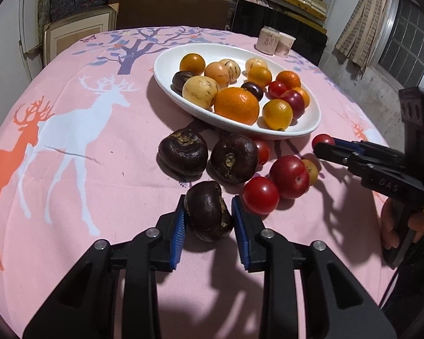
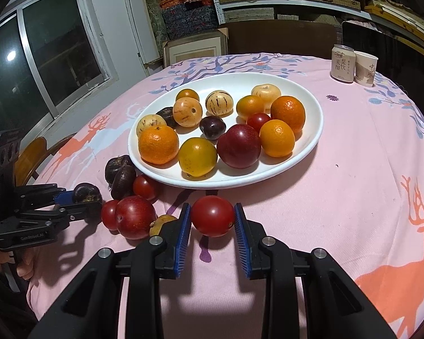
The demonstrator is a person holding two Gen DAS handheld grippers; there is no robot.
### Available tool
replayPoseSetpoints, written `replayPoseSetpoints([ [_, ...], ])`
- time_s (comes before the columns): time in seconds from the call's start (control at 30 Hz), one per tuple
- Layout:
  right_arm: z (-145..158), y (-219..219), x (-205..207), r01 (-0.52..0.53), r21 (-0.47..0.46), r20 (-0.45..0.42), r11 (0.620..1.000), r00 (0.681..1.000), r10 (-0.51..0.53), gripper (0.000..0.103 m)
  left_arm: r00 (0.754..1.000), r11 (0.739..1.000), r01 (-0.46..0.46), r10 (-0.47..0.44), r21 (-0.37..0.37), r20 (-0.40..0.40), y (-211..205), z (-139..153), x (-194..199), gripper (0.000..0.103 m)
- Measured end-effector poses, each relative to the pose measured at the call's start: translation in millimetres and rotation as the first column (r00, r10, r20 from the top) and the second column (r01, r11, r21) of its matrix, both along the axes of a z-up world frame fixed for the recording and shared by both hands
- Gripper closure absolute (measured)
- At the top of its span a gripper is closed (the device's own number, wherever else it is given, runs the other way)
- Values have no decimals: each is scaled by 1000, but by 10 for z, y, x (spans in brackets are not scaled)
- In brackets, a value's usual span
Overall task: Organize fruits
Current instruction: 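Carry the dark purple and red tomatoes over the white plate and open both grippers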
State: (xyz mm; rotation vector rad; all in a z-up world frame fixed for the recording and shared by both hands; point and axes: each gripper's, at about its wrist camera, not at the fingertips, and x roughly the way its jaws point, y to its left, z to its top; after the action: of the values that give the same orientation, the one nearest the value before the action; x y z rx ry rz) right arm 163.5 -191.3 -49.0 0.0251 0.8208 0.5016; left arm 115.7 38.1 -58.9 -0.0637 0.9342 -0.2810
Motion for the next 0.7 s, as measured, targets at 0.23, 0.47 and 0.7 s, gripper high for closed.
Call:
replayPoseSetpoints([
  [0.23,17,-1,-23,-2,10,10,1000,1000,2,72,999,1000,2,-1,-25,35,-15,84,-127,73],
  [0.47,74,-29,-59,-10,46,26,999,1000,9,72,996,999,17,-14,-33,92,-82,242,-181,73],
  [0.7,314,-152,-69,-1,138,78,990,997,-10,72,989,998,33,-26,-46,146,-152,500,-55,73],
])
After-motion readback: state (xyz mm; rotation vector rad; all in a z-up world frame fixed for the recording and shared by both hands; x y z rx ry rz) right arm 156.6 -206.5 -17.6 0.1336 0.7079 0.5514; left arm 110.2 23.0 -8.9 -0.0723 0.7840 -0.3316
